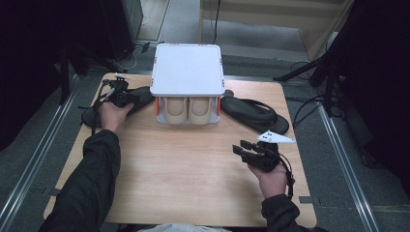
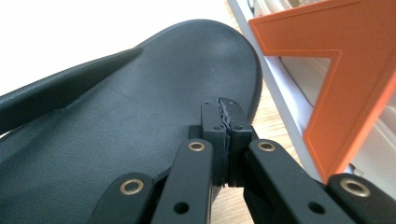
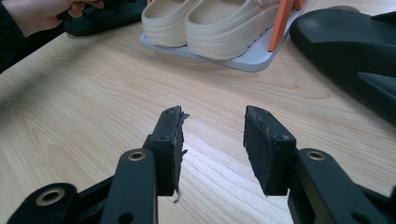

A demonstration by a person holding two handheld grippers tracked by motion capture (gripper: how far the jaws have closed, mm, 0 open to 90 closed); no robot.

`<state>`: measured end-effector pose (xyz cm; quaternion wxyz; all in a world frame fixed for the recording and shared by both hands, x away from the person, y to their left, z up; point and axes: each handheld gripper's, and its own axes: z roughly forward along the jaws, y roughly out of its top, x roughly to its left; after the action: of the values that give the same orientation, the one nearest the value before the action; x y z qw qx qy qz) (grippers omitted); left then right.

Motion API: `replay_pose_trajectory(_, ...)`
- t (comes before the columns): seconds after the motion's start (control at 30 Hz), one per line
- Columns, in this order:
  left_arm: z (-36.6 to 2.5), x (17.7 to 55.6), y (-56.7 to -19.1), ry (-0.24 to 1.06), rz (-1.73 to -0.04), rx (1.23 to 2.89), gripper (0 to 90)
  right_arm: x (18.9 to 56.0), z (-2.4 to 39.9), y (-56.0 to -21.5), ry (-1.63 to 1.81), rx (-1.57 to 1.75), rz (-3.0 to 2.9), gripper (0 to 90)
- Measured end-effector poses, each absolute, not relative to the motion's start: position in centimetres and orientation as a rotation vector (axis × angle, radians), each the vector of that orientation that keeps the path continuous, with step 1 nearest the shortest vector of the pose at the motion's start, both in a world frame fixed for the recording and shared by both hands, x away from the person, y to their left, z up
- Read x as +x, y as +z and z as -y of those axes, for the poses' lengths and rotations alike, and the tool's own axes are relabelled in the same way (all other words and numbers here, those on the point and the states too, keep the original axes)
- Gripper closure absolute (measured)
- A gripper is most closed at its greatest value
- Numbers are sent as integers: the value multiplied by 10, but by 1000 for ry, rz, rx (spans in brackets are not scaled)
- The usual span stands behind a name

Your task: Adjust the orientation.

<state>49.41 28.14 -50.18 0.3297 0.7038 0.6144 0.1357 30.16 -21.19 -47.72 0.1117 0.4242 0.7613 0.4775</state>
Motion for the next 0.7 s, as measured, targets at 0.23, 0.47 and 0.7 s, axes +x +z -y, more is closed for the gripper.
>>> replay_pose_trajectory(0.23, -281, 497, -507, 331, -1624, 1854, 899, 303, 212, -477, 1401, 1255, -2237, 584)
replay_pose_trajectory(0.47, -281, 487, -506, 330, -1617, 1878, 899, 303, 216, -476, 1415, 1258, -2214, 584)
replay_pose_trajectory(0.7, -283, 472, -505, 285, -1613, 1905, 899, 304, 209, -474, 1410, 1227, -2233, 586)
